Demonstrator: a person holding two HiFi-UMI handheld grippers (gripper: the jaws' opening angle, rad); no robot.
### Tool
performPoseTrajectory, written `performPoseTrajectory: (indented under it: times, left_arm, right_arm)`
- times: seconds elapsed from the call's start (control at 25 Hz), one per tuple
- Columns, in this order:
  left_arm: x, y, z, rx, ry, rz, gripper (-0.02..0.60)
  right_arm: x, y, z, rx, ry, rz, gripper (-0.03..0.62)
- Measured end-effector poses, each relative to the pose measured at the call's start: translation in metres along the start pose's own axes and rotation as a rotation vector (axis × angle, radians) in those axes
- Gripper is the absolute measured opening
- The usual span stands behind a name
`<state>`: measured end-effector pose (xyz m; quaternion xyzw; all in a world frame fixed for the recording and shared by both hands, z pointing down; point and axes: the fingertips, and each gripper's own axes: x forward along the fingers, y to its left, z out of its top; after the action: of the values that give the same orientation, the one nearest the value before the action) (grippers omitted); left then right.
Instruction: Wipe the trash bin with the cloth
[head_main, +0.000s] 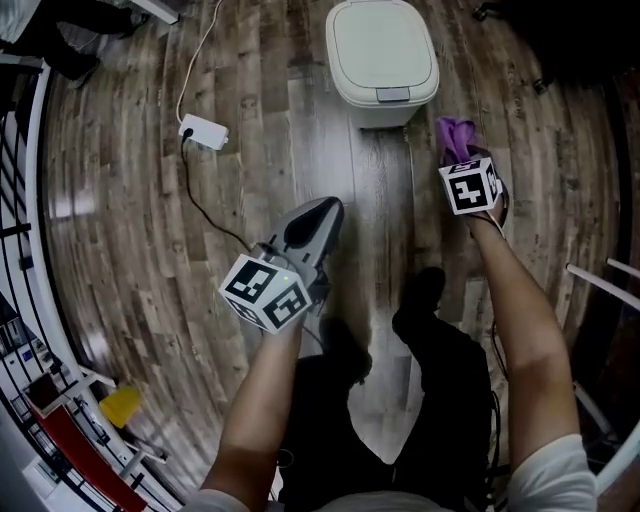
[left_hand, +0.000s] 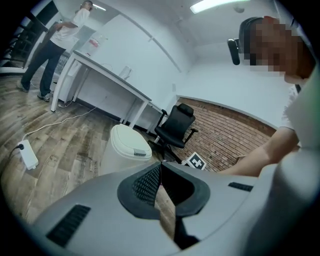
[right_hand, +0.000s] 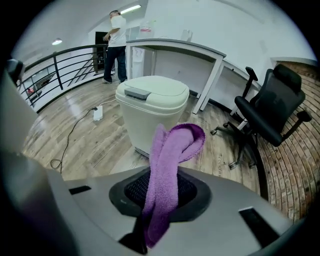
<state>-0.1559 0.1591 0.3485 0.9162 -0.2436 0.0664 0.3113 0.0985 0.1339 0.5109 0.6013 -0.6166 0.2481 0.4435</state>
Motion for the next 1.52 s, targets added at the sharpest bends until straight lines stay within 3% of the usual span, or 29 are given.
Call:
performPoseTrajectory:
  times: [0.36, 0.52, 0.76, 1.08, 1.52]
  left_arm:
    - [0.087, 0.078, -0.101, 0.024, -0.112, -0.045, 0.005]
    - [0.110, 0.091, -0.135, 0.028, -0.111, -0.080, 0.005]
    - [0.126, 0.091, -0.109, 0.182, -0.150, -0.148, 0.005]
    - [0.106, 0.100, -0.111, 0.168, -0.141, -0.139, 0.005]
    - [0.086, 0.106, -0.103, 0.184, -0.159, -0.121, 0.005]
  right_arm:
    - [0.079, -0.016, -0.006, -0.026, -0.203, -0.128, 0.075]
    - [0.091, -0.027, -0.005, -0.040, -0.267, -0.176, 0.075]
    - [0.081, -0.021, 0.019, -0.055, -0.345, -0.209, 0.076]
    - [0.069, -0.008, 0.047, -0.008, -0.410, -0.209, 0.075]
    - [0.071, 0.049, 0.077, -0.165, -0.451, -0.172, 0.075]
